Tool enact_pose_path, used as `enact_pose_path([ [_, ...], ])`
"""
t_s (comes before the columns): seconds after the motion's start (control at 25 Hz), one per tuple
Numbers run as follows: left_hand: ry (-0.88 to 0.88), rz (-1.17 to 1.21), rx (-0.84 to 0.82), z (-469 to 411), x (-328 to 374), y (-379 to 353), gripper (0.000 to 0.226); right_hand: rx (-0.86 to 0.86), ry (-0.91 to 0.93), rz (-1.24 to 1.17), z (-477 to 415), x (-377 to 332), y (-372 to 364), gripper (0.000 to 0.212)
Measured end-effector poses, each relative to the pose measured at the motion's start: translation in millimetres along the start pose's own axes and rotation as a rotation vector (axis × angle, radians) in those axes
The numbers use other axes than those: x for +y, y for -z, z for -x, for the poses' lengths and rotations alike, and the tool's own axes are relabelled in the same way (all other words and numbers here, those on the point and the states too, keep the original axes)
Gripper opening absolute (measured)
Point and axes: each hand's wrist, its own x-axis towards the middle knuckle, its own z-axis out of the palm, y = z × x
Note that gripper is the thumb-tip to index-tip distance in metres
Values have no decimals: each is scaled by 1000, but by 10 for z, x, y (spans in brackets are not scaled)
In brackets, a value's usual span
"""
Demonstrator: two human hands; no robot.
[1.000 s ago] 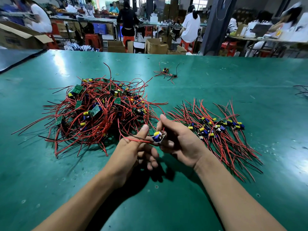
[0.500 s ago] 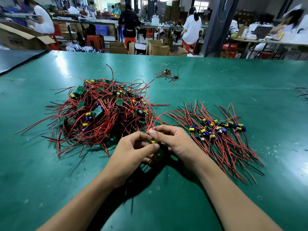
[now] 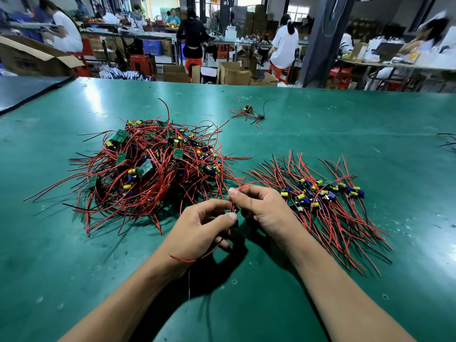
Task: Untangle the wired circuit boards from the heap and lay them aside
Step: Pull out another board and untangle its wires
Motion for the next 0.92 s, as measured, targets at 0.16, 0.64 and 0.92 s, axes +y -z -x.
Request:
enact_pose_path([
  [0.16, 0, 51, 37, 16, 27, -30, 16, -31, 22, 28, 12, -15, -16, 30],
  [0.64, 3, -48, -6, 45, 73, -11, 21, -10, 48, 154, 24, -18, -42, 40],
  [0.92, 12, -2, -11, 21, 59, -15, 28, -140, 0, 184, 40, 59, -87, 41],
])
